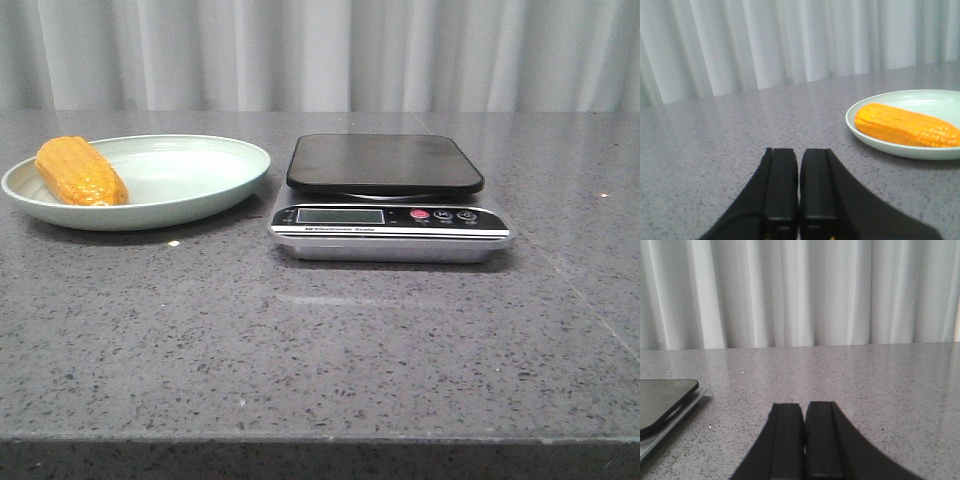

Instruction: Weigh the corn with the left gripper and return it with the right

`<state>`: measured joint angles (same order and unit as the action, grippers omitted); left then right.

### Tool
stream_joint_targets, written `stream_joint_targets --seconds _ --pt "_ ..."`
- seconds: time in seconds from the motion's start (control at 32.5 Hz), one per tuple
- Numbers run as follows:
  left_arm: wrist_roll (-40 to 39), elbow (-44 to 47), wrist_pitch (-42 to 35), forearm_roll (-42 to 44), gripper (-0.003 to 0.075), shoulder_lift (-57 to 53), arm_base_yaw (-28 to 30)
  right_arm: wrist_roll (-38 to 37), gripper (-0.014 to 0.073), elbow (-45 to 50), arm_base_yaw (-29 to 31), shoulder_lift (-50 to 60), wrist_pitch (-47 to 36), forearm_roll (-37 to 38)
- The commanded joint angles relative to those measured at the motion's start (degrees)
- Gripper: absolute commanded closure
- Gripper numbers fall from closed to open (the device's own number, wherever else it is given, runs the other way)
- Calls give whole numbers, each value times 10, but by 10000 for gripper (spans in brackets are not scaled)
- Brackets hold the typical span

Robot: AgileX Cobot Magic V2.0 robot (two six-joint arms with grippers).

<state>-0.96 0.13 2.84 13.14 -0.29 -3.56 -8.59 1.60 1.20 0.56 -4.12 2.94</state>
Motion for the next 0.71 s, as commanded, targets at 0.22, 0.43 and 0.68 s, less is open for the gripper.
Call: stream_joint_targets --seconds 0.22,0.43,0.68 --pt "2 5 -60 35 594 -11 -4 7 443 -5 2 10 -50 1" --pt "-5 -2 -326 -69 594 -11 -4 7 443 -5 2 10 -50 1" --pt "-42 -179 -114 -37 594 19 -4 7 443 -5 2 10 -50 1"
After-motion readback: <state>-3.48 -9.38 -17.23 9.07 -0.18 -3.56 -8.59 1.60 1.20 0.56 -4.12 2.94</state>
